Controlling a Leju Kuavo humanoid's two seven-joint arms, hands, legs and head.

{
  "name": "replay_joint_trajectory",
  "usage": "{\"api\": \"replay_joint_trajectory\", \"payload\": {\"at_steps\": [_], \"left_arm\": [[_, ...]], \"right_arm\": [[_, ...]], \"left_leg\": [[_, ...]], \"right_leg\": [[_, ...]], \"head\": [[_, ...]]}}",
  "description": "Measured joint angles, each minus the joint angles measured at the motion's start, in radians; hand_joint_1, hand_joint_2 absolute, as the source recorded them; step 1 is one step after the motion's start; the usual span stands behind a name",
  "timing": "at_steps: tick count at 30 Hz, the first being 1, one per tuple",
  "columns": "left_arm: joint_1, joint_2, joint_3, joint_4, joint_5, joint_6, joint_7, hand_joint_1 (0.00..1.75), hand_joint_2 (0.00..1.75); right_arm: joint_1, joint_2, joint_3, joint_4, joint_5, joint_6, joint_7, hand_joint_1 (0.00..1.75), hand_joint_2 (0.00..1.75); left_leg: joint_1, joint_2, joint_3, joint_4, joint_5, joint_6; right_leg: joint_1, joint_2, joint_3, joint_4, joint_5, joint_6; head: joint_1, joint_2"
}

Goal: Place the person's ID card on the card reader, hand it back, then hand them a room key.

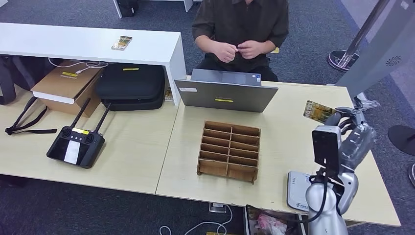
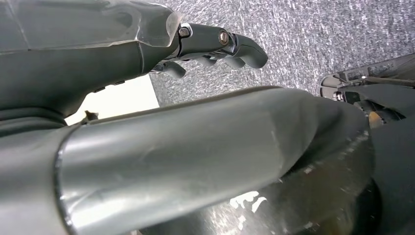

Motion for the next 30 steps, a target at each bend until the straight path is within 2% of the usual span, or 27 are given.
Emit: {"api": "replay_joint_trajectory", "payload": {"at_steps": [4, 8, 15, 30], "left_arm": [[-0.005, -0.003, -0.003, 0.000, -0.007, -0.002, -0.001, 0.00, 0.00], [-0.006, -0.006, -0.009, 0.000, -0.010, -0.002, -0.002, 0.00, 0.00], [-0.006, -0.007, -0.026, 0.000, -0.028, -0.003, -0.009, 0.00, 0.00], [-0.006, -0.007, -0.046, 0.001, -0.036, -0.002, -0.010, 0.00, 0.00]], "right_arm": [[-0.138, 0.001, 0.001, 0.149, 0.001, 0.007, 0.025, 1.75, 1.75], [-0.216, 0.003, 0.001, 0.245, 0.007, 0.005, 0.032, 1.75, 1.75], [-0.285, 0.012, 0.002, 0.331, 0.055, 0.005, 0.058, 1.75, 1.75], [-0.385, 0.050, 0.024, 0.416, 0.083, 0.034, 0.069, 1.75, 1.75]], "left_leg": [[0.000, -0.001, 0.000, 0.000, 0.001, 0.000], [0.000, -0.002, 0.000, 0.000, 0.001, 0.000], [0.000, -0.002, -0.001, 0.000, 0.000, 0.000], [0.000, -0.002, -0.001, 0.000, 0.001, 0.000]], "right_leg": [[0.000, 0.000, 0.000, 0.000, 0.000, 0.000], [0.000, -0.001, 0.000, 0.000, 0.000, 0.000], [0.000, -0.001, -0.001, 0.000, 0.000, 0.000], [0.000, -0.001, -0.001, 0.000, 0.000, 0.000]], "head": [[0.000, 0.000], [0.000, 0.000], [0.000, 0.000], [0.000, 0.000]]}}
